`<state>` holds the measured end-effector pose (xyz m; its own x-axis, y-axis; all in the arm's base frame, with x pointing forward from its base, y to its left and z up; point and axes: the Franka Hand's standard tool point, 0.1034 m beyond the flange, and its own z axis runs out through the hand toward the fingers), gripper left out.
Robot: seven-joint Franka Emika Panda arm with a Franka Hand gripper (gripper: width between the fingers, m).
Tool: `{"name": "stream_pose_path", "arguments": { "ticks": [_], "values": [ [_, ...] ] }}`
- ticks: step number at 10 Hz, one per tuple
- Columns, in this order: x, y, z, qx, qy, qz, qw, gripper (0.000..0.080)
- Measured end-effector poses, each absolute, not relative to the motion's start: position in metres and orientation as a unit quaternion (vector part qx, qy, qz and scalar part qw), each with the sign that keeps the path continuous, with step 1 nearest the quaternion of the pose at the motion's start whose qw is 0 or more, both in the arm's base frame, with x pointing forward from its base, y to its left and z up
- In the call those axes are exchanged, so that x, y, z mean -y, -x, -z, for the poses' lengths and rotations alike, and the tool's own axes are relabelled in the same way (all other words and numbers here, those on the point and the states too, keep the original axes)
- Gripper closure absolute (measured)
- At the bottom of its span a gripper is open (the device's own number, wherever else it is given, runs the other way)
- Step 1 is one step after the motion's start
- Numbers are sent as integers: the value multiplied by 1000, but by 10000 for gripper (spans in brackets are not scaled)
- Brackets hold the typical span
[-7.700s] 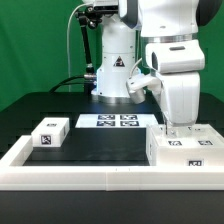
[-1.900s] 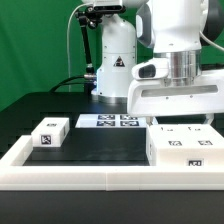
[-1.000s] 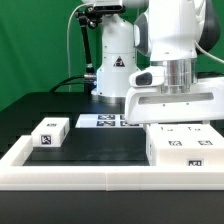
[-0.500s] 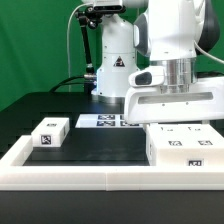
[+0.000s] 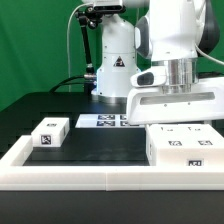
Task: Assemble cabinet
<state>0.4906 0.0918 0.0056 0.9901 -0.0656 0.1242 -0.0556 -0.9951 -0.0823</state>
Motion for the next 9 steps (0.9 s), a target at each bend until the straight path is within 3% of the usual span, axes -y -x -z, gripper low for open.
{"name": "stream_pose_path", "arguments": {
  "ticks": [6, 7, 8, 9],
  "values": [
    [-81, -493, -6, 0, 997, 66, 34, 32],
    [-81, -493, -6, 1, 997, 66, 34, 212],
    [-81, -493, -6, 1, 997, 66, 34, 212],
    [-82, -493, -6, 2, 997, 66, 34, 393]
  ]
}}
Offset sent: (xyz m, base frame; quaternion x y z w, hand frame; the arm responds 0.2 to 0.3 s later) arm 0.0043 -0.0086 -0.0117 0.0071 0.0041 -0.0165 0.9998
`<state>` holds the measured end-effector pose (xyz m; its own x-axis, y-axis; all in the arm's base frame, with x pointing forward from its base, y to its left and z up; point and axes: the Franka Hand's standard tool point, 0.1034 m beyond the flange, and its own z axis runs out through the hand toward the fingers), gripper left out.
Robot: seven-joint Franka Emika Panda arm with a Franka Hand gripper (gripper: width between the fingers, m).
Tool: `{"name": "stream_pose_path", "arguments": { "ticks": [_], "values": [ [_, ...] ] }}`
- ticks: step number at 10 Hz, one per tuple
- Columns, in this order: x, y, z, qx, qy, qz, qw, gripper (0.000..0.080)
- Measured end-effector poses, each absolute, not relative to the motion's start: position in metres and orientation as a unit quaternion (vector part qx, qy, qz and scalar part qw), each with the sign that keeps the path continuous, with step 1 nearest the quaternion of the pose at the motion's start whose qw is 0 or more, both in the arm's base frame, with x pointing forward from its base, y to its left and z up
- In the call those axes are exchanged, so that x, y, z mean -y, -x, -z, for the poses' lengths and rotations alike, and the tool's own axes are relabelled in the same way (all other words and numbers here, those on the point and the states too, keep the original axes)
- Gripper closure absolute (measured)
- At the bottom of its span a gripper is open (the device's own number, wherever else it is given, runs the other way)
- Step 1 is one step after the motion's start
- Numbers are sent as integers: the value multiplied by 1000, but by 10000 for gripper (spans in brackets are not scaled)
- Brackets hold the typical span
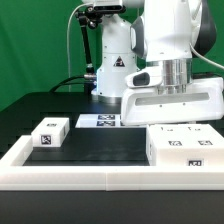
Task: Assemble cabinet
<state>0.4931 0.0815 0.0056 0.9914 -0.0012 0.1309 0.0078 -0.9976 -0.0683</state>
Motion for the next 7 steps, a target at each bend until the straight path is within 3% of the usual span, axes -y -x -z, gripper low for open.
{"name": "stream_pose_path", "arguments": {
  "ticks": [2, 3, 4, 5, 7],
  "values": [
    [-82, -492, -5, 5, 997, 65, 34, 632],
    [-82, -492, -5, 6, 997, 65, 34, 632],
    [-82, -492, -5, 7, 997, 65, 34, 747],
    [-82, -492, -5, 8, 997, 65, 34, 788],
    [-82, -492, -5, 9, 997, 65, 34, 796]
  ]
}}
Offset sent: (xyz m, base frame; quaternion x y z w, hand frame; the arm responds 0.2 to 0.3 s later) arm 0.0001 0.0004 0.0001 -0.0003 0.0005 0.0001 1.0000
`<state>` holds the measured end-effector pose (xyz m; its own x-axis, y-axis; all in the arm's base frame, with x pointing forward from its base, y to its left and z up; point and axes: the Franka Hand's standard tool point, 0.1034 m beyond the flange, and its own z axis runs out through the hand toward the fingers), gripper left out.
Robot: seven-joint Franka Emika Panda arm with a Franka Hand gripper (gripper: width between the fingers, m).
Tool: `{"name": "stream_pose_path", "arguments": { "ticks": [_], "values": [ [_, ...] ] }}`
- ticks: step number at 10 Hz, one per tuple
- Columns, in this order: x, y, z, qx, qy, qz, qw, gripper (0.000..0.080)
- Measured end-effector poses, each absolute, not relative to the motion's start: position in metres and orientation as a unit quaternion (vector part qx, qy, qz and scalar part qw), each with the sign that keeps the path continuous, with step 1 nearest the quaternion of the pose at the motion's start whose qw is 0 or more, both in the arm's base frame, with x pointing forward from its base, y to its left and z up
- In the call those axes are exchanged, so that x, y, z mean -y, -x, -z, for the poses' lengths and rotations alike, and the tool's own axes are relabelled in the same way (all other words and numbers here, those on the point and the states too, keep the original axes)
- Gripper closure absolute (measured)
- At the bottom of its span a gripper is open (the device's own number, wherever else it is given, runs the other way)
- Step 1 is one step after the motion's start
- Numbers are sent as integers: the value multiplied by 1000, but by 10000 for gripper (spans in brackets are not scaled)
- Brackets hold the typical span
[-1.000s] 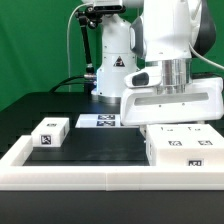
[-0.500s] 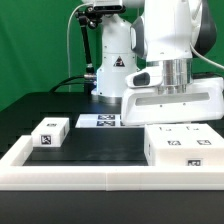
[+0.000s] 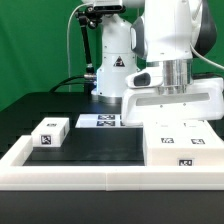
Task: Assemble cabinet
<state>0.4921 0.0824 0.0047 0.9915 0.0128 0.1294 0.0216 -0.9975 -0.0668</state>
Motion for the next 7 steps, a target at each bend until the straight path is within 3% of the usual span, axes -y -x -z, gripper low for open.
{"name": "stream_pose_path", "arguments": {
  "ticks": [3, 7],
  "values": [
    [-82, -492, -5, 12, 997, 63, 34, 797],
    [-89, -504, -59, 40, 997, 63, 31, 797]
  ]
}}
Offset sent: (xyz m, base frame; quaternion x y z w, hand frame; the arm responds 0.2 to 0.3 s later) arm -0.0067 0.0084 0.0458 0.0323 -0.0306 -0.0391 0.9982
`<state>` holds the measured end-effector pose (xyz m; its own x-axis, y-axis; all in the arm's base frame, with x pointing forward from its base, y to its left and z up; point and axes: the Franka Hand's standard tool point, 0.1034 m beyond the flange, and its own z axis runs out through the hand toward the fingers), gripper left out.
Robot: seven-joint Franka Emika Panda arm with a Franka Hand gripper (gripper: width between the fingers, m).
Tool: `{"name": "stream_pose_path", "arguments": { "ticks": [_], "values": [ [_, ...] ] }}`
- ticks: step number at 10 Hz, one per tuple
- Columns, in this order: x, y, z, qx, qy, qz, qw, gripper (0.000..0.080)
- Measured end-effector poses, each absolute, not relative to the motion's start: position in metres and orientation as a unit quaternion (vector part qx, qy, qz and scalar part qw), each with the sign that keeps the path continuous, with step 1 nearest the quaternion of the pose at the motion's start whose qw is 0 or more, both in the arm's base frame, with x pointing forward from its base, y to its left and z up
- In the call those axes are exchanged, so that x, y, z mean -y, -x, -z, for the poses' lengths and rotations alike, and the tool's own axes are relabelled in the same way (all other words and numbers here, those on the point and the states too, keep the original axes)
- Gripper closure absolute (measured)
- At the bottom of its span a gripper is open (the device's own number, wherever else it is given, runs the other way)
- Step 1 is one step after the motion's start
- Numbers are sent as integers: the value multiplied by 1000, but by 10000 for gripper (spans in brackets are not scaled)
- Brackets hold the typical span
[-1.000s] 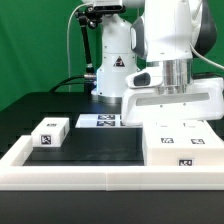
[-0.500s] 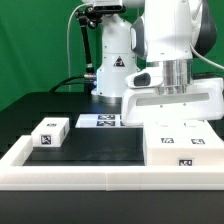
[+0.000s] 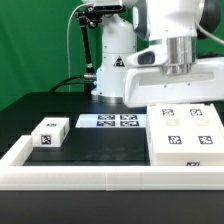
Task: Assemble cabinet
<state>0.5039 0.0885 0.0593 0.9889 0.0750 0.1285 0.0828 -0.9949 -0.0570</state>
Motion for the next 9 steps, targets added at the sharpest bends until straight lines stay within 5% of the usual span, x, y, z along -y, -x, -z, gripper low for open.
{"name": "stream_pose_path", "arguments": {
  "ticks": [2, 7, 9],
  "values": [
    [-90, -513, -87, 42, 996, 66, 30, 797],
    [-88, -510, -76, 47, 996, 67, 30, 797],
    [-87, -512, -86, 47, 996, 66, 29, 797]
  ]
}}
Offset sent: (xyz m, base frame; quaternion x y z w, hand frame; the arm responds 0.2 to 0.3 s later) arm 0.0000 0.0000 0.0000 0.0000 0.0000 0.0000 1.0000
